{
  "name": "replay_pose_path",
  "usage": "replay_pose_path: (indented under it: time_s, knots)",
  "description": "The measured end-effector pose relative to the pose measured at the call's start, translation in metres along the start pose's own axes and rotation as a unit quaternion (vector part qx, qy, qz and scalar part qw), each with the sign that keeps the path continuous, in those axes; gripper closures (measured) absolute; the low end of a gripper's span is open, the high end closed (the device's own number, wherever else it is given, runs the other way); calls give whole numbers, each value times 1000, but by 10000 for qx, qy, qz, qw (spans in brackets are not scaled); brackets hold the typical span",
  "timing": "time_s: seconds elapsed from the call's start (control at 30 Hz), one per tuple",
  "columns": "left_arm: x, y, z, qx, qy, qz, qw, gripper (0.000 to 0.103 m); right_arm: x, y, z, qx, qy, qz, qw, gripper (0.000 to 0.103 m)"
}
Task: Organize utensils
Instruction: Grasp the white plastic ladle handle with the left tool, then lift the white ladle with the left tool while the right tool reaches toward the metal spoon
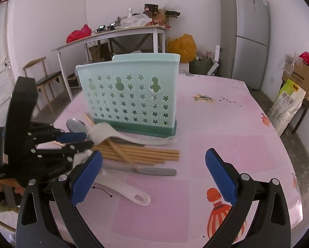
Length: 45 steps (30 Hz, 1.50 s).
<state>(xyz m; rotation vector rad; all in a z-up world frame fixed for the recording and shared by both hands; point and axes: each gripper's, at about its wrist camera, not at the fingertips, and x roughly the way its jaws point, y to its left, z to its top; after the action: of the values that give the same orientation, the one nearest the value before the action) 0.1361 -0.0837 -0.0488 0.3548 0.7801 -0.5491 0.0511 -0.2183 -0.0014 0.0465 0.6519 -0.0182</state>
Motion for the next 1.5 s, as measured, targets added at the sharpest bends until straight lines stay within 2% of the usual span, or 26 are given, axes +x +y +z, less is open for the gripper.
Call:
replay_pose_path:
  time_s: [0.1, 0.27, 0.3, 0.33, 0.4, 0.5, 0.67, 0.8, 0.9, 1.0, 1.07, 1.13, 1.33, 1.5]
  knots:
    - [-7, 13, 3, -226, -184, -36, 9996, 97, 0, 2, 0, -20, 2, 18, 10000, 6]
    - [-10, 30, 5, -611, -263, -341, 9972, 96, -1, 4, 0, -5, -31, 64, 10000, 6]
    - [-8, 29, 7, -579, -227, -366, 9974, 86, -1, 3, 0, -4, -32, 73, 10000, 6]
    - [-6, 27, 8, -515, -175, -359, 9979, 65, -1, 3, -1, -7, -30, 75, 10000, 6]
    - [-2, 17, 8, -255, -61, -252, 9993, 49, 0, 3, -2, -9, 5, 84, 10000, 6]
    - [5, 3, 9, 107, -27, -71, 9999, 49, 1, 3, -3, 34, 39, 125, 9999, 6]
    - [21, 1, 15, 139, 142, -125, 9997, 49, 2, 2, -4, 51, 45, 132, 9999, 6]
    - [30, -3, 15, 299, 256, -41, 9992, 50, 3, 0, -5, 132, 79, 152, 9998, 6]
    - [32, 0, 16, 296, 283, -30, 9992, 55, 4, -1, -6, 161, 90, 169, 9997, 6]
    - [27, 0, 15, 342, 136, 37, 9993, 59, 4, -1, -6, 175, 89, 186, 9996, 6]
    - [20, -3, 19, 389, 40, 78, 9992, 65, 3, -1, -6, 183, 82, 192, 9996, 6]
    - [13, -2, 21, 397, -94, 78, 9991, 82, 3, -2, -6, 188, 80, 195, 9996, 6]
    - [10, 10, 21, 160, -189, 10, 9997, 90, 3, -2, -6, 218, 81, 197, 9995, 6]
    - [17, 23, 21, -175, -173, -219, 9995, 90, 4, -3, -6, 232, 81, 189, 9995, 6]
